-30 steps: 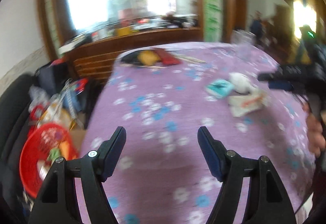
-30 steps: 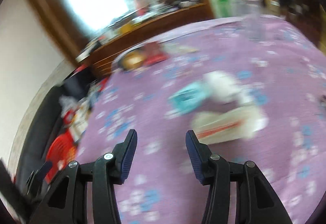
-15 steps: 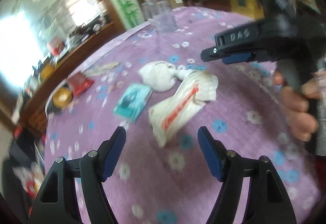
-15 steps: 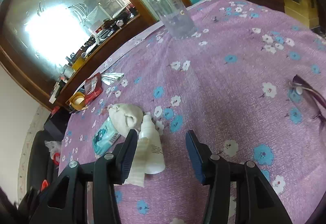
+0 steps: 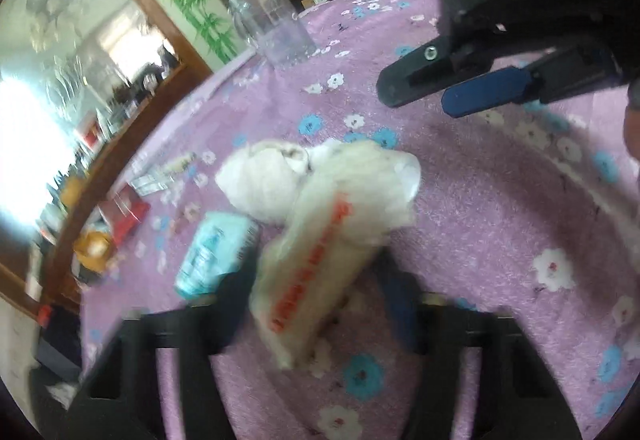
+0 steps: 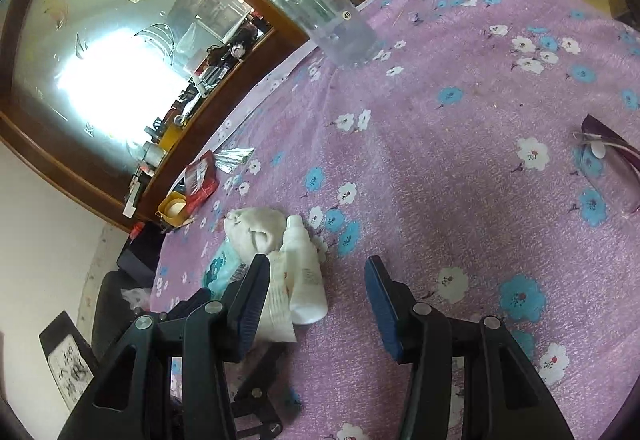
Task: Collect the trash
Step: 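Grasp the white bottle with the right gripper while the left gripper grasps the red-printed plastic bag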
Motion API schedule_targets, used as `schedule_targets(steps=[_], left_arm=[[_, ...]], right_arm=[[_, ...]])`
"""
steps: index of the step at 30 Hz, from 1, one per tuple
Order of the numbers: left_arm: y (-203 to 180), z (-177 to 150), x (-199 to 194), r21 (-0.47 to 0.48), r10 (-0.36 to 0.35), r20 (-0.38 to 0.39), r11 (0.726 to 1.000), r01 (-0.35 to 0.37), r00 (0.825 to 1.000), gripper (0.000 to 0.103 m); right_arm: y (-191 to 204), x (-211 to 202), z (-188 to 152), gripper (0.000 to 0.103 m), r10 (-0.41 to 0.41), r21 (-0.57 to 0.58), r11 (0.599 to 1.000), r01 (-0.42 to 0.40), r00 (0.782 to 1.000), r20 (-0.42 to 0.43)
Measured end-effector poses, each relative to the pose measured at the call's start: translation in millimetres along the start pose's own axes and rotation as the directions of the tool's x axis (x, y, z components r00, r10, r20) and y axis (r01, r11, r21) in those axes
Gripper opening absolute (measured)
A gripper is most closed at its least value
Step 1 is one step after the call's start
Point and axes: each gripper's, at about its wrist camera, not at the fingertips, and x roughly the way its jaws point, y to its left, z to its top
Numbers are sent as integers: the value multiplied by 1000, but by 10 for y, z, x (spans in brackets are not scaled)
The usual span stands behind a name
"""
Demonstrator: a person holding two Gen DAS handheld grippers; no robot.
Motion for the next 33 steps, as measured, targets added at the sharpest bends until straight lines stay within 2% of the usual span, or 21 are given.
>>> schedule_targets(steps=[1,2,4,7,10,15,17,18,19,20,21,22,24,28,33], left_arm=[[9,-36,-20,-22,21,1,1000,-21,1000,34],[38,-69,-48,-45,26,1,999,-26,1000,33],[99,-130,-126,-99,13,8,995,-12,1000,18],[268,-267,-308,-226,-69,24,972,72,997,17],[388,-412,-426,-294,-98,56,949,110,994,16],[487,-495,-393,-324,-120,52,937,131,991,16],[466,-483,-376,-311,-124,40,941,130,991,16],[444,-479,-372,-301,-112,35,946,118,993,20],[420,-466,-362,-287,-101,26,952,104,995,32],[403,-449,-353,-276,-91,22,957,94,996,40],[387,-439,-350,-269,-81,20,960,83,997,54],[389,-426,-336,-264,-68,17,962,70,998,61],[374,-408,-306,-256,-52,8,965,53,999,62],[351,-419,-206,-256,-69,-17,965,62,997,62],[369,-437,-150,-293,-73,-7,954,68,997,60]], right_arm=[[-1,6,0,53,0,-1,1000,0,1000,0],[1,15,-3,53,-3,-2,1000,3,1000,-2],[18,30,-14,53,-4,-10,1000,4,1000,-6],[61,49,-25,54,-17,-40,999,17,1000,-3],[151,81,-37,53,-53,-94,994,54,999,11],[275,201,-50,53,-115,-175,978,116,993,19],[302,257,-58,53,-142,-201,969,143,990,16],[307,281,-63,53,-147,-210,967,146,989,11],[311,297,-64,53,-148,-215,966,146,989,7],[324,324,-71,53,-149,-226,963,145,989,0],[335,353,-77,53,-154,-237,960,148,988,-6],[348,383,-85,53,-162,-246,957,154,987,-11],[366,442,-102,47,-179,-266,950,166,984,-25],[385,512,-130,36,-211,-290,937,192,977,-35],[411,527,-154,36,-229,-315,926,209,973,-28]])
